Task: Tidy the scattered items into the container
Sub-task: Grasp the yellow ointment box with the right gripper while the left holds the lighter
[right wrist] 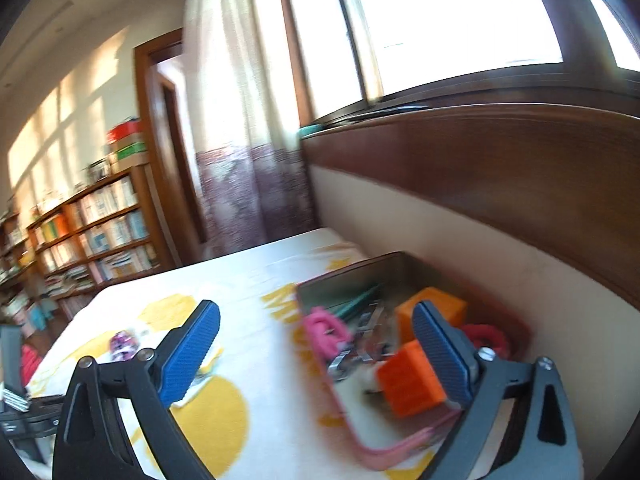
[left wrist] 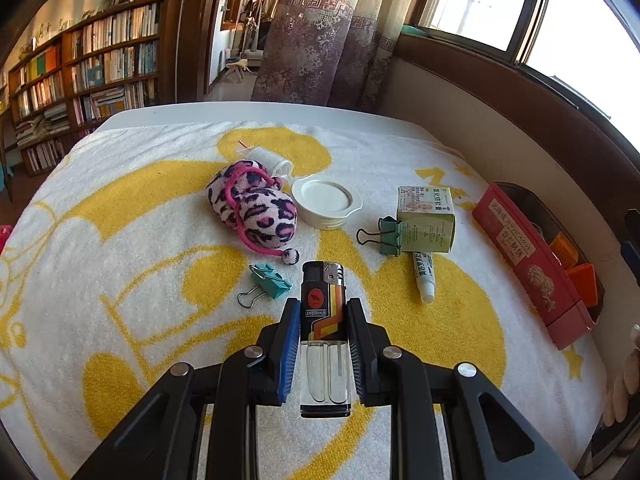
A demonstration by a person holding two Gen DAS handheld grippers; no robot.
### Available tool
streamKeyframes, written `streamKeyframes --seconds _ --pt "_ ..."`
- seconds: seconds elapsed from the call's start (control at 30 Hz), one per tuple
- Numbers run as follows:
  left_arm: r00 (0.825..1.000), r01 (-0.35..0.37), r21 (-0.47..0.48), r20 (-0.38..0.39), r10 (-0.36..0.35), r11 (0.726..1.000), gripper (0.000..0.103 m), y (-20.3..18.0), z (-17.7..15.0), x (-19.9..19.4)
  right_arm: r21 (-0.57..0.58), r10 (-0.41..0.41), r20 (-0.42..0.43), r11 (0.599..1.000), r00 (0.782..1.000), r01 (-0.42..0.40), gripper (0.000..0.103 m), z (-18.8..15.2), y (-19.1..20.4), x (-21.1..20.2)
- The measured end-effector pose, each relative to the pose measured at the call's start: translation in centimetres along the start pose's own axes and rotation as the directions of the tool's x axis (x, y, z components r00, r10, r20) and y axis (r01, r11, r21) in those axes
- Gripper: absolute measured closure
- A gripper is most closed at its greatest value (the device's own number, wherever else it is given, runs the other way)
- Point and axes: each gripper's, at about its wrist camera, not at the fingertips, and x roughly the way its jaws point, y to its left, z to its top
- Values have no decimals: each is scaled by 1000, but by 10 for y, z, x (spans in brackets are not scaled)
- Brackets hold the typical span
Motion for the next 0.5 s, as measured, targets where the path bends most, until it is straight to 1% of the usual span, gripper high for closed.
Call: streamKeyframes --seconds 0.03,0.1,0.17,0.27,0.33,0.4,0.5 --pt "1000 1 0 2 -1 1000 79 1 0 0 -7 58 -38 998 998 -58 4 1 11 8" --pt "1000 2 -3 7 -2 1000 79 3 -1 -2 7 143 -124 990 982 -143 4 0 29 30" --pt "1000 7 -6 11 -7 1000 79 5 -2 -2 59 189 -202 982 961 -181 4 -4 38 56" --pt "1000 15 -9 8 -15 1000 79 7 -3 -1 127 197 -298 978 934 -166 4 -11 45 93" --pt "1000 24 -15 0 -24 1000 79 9 -4 1 161 213 -354 973 911 -165 4 -17 48 113" --pt "999 32 -16 -6 -32 999 79 8 -5 3 187 232 -392 968 890 -170 4 -21 51 130" --pt "999 41 -8 -10 -42 999 79 6 -6 3 224 260 -430 958 865 -177 6 -25 55 152"
